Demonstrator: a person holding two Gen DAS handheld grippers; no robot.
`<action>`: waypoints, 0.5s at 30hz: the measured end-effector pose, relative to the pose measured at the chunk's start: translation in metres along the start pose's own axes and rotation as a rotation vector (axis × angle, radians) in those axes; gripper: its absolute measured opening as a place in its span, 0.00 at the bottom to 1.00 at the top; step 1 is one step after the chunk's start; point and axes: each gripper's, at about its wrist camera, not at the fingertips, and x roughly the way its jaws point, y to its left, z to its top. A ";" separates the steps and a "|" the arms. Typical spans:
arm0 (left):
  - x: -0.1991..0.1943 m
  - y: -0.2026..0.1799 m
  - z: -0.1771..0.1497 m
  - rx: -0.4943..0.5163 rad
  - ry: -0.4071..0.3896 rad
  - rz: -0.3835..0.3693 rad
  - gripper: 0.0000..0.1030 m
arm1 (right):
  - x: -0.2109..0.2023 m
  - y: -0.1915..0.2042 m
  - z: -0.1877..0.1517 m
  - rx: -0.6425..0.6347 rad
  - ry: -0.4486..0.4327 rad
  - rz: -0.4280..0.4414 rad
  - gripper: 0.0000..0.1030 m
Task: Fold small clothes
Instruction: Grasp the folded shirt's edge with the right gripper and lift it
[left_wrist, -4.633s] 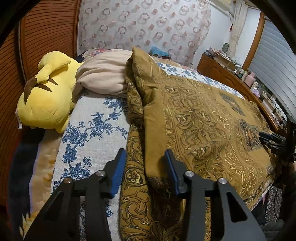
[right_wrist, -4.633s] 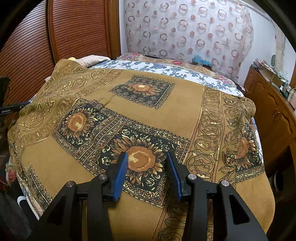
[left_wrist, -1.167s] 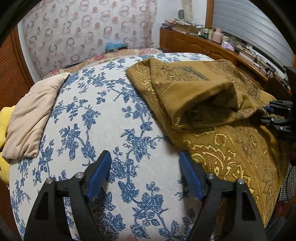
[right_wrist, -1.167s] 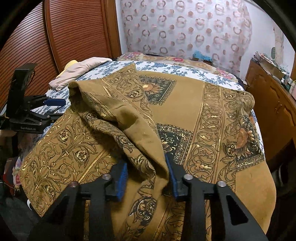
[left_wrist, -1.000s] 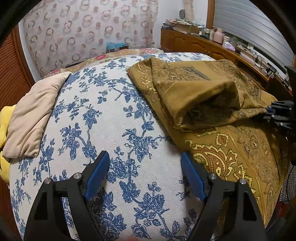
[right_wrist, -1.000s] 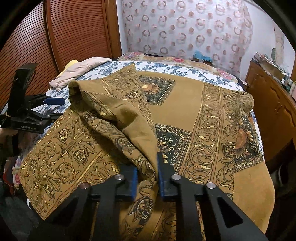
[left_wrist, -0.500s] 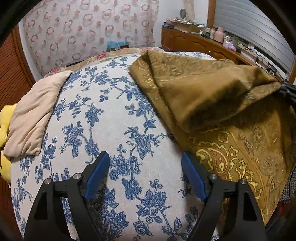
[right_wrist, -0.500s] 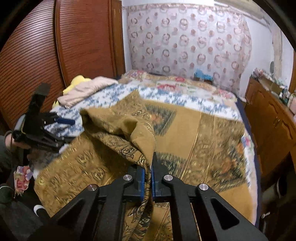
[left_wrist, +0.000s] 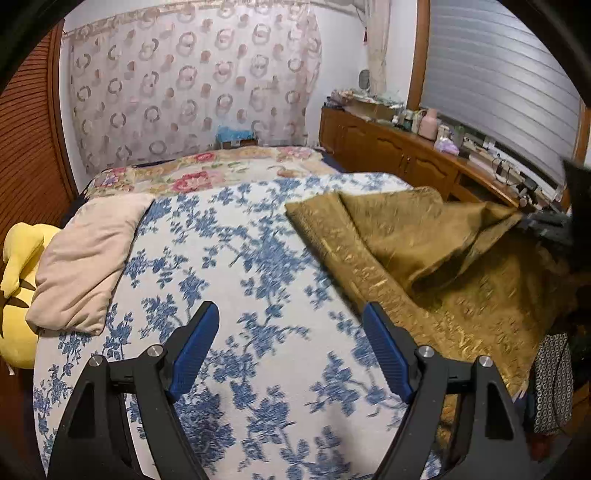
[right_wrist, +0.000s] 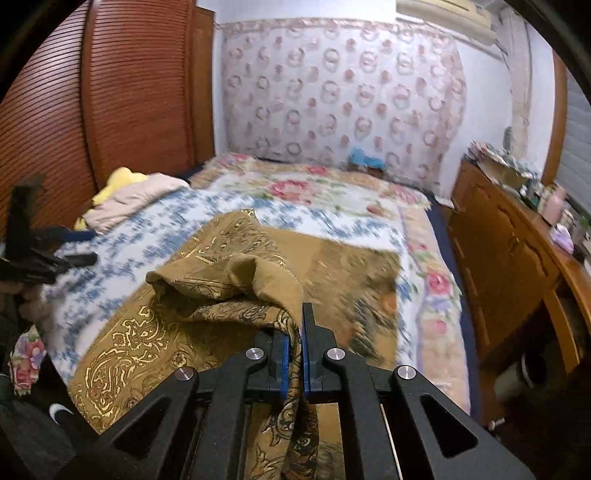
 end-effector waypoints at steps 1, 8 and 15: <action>-0.001 -0.001 0.001 -0.001 -0.007 -0.003 0.79 | 0.004 -0.001 -0.003 0.000 0.019 -0.014 0.04; -0.008 -0.010 0.007 0.005 -0.024 0.006 0.79 | 0.006 0.008 -0.021 0.010 0.079 -0.037 0.07; -0.016 -0.013 0.008 0.004 -0.040 0.022 0.79 | -0.008 0.021 -0.002 -0.055 0.034 -0.005 0.33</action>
